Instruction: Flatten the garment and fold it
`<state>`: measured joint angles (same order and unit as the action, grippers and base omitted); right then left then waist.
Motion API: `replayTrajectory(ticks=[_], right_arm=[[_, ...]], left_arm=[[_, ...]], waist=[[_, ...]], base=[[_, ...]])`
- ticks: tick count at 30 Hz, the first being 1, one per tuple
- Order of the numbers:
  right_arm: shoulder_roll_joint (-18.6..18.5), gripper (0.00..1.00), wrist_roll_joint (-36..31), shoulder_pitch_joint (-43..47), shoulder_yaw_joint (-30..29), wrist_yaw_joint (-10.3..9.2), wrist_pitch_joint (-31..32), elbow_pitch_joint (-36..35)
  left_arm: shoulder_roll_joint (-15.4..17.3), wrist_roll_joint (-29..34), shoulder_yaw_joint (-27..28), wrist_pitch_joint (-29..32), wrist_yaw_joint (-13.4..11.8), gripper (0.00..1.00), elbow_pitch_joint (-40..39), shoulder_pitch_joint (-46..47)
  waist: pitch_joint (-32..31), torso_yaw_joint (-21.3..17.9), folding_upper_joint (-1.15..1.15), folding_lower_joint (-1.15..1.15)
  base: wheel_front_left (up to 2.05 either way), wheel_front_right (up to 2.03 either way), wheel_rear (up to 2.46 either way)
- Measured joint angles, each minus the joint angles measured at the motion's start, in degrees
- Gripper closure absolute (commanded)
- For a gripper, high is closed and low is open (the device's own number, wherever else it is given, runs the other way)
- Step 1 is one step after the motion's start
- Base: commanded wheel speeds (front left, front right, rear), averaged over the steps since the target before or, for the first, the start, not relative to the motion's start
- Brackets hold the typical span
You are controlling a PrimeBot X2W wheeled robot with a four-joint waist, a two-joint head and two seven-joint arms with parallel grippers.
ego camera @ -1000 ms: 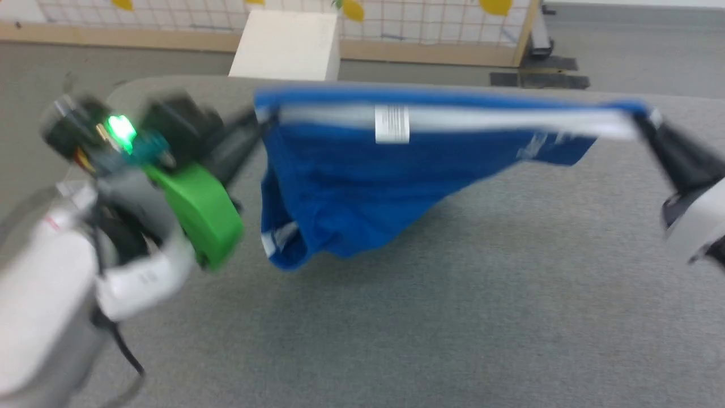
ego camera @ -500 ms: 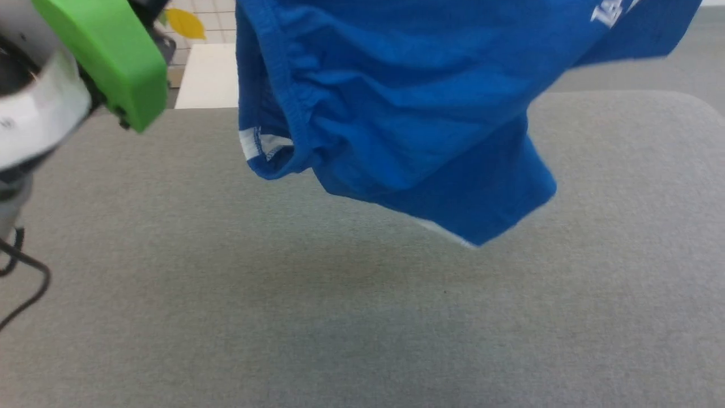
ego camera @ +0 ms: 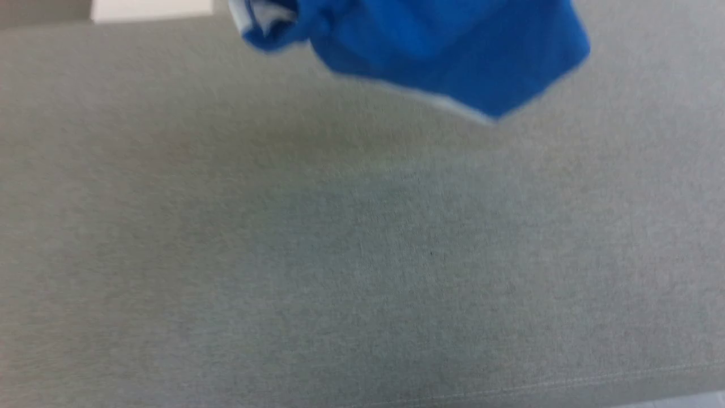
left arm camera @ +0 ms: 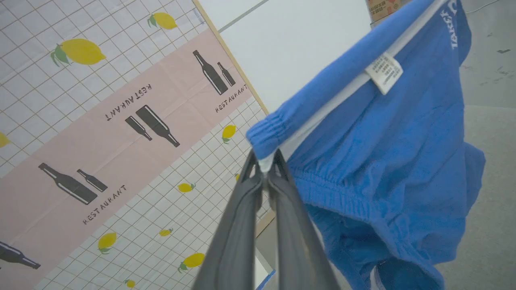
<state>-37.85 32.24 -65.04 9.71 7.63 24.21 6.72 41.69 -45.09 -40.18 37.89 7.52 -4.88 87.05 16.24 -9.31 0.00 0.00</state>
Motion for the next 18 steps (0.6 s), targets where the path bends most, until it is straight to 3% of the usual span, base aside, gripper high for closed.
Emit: replayTrajectory(ticks=[4,11,18], right_arm=[[0.9,1.00,-2.3,-10.1,4.0,0.07,-6.6,8.9],[4.8,1.00,-7.0,-24.8,6.5,0.49,-18.6,23.9],[8.2,1.00,-8.2,-29.5,7.8,0.51,-26.8,33.9]], left_arm=[[-0.3,0.5,-5.3,-2.2,0.0,1.00,6.6,9.5],[-3.5,3.4,-11.7,-12.9,0.1,1.00,20.2,22.6],[-6.0,3.8,-15.9,-22.0,0.1,1.00,29.4,26.1]], waist=[[5.8,-1.2,0.00,0.01],[14.9,-3.0,0.00,0.01],[20.9,-4.1,0.00,0.01]], base=[[0.00,0.00,0.00],[0.00,0.00,0.00],[0.00,0.00,0.00]])
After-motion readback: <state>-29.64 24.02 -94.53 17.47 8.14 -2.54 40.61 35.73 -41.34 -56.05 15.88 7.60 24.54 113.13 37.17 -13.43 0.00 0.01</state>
